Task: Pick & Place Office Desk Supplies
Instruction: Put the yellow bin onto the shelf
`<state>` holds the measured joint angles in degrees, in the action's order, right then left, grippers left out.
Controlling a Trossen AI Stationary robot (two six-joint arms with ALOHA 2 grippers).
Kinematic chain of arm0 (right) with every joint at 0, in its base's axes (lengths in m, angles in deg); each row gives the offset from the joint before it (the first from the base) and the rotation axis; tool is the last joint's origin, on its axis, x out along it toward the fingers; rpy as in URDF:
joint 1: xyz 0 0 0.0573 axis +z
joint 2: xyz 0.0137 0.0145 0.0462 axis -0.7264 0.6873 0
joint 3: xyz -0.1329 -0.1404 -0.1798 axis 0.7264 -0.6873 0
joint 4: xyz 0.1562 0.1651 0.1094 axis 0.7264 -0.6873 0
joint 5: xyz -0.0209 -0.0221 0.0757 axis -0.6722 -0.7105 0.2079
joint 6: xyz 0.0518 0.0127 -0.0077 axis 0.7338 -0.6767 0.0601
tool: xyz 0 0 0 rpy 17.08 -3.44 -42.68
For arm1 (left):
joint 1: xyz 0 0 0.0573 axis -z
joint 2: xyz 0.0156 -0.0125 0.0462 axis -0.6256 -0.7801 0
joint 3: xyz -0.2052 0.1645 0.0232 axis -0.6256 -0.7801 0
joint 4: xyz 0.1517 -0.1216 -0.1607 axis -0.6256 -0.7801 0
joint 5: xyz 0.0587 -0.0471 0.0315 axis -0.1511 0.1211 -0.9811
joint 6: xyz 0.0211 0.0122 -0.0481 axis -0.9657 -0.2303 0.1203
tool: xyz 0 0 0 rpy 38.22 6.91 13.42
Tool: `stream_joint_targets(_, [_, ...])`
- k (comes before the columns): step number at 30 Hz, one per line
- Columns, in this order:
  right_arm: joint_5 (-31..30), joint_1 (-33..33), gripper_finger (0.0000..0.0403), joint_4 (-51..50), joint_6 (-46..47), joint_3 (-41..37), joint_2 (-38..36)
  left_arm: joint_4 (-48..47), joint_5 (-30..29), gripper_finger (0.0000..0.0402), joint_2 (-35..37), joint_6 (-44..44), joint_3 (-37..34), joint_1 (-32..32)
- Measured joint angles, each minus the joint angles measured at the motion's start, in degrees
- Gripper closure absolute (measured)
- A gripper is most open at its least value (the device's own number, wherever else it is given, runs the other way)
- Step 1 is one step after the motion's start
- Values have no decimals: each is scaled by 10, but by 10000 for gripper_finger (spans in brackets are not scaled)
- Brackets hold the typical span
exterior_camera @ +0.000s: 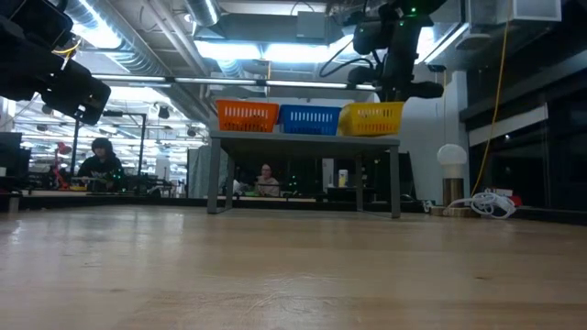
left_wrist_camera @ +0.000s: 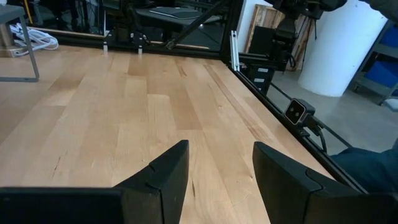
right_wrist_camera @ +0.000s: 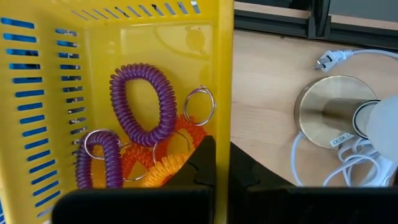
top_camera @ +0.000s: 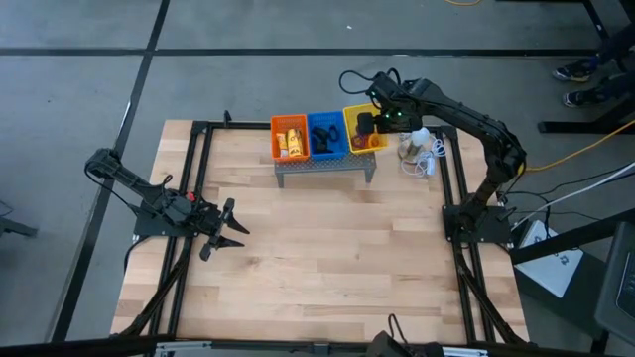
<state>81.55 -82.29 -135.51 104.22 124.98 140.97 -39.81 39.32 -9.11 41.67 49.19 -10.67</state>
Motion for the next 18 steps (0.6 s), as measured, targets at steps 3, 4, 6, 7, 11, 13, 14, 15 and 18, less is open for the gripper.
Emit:
stream_joint_targets(3, [0,0,400,0,2,0,1,0,0,229,0,0,0,0])
stream_joint_targets(4, [0,0,400,0,4,0,1,0,0,229,0,0,0,0])
stream_joint_targets(6, [0,0,400,0,6,0,1,0,2,229,0,0,0,0])
stream_joint_targets(7, [1,0,400,-1,7,0,1,-1,4,229,0,0,0,0])
stream_joint_targets(11, [3,0,400,-1,8,0,1,-2,15,229,0,2,0,0])
stream_joint_targets(13, [4,0,400,2,11,-6,1,-2,15,229,0,2,0,0])
stream_joint_targets(14, [5,0,400,2,12,-11,1,-2,15,229,0,2,0,0])
stream_joint_targets(15, [8,0,400,1,12,-18,1,-2,15,229,0,2,0,0])
stream_joint_targets(18, [15,0,400,2,12,-34,1,-2,15,229,0,2,0,0])
